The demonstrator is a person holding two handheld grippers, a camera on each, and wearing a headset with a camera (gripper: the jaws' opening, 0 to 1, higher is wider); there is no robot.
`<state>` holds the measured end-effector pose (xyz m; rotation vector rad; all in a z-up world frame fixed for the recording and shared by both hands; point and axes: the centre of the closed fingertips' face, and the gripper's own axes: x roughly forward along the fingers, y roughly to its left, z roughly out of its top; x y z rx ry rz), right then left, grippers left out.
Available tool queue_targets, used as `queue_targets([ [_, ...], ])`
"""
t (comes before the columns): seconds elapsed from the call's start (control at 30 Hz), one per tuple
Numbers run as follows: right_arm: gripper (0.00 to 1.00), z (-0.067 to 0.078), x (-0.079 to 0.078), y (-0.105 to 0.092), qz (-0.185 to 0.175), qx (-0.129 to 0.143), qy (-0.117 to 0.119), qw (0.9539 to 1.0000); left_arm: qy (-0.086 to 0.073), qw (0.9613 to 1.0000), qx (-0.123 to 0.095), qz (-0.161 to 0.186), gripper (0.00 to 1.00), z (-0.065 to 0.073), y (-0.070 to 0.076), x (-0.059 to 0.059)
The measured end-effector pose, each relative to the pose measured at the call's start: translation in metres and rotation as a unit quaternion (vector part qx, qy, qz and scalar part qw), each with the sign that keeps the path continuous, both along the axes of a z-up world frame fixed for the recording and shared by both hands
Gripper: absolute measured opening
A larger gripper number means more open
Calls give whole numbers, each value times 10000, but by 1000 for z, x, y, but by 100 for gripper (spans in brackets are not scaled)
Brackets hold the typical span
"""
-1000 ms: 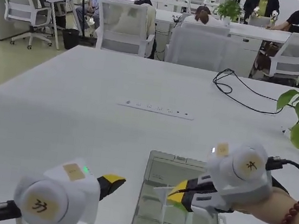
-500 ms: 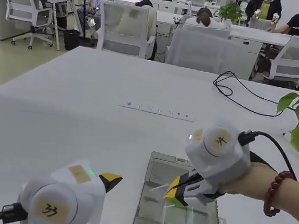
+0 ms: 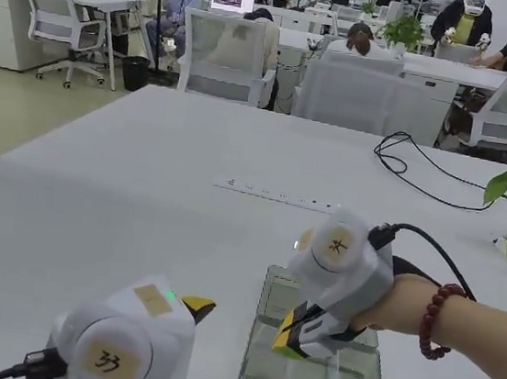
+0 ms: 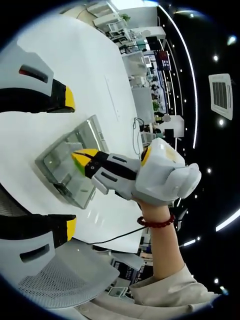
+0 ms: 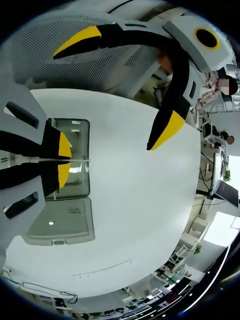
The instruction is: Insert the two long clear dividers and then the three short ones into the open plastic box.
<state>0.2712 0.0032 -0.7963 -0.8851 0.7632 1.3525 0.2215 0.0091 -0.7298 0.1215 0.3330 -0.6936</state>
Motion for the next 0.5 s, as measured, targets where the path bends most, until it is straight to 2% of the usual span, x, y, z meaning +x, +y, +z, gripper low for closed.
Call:
queue_targets([
  [0.27,2,-10,1,2,97,-99,-15,9999,-23,10000,40,-30,85,0,0,0],
  [0.37,2,-14,1,2,105,-124,-2,9999,26,10000,40,-22,84,-2,0,0],
  [0.5,2,-14,1,1,119,-112,36,9999,31,10000,24,-28,84,-2,1,0],
])
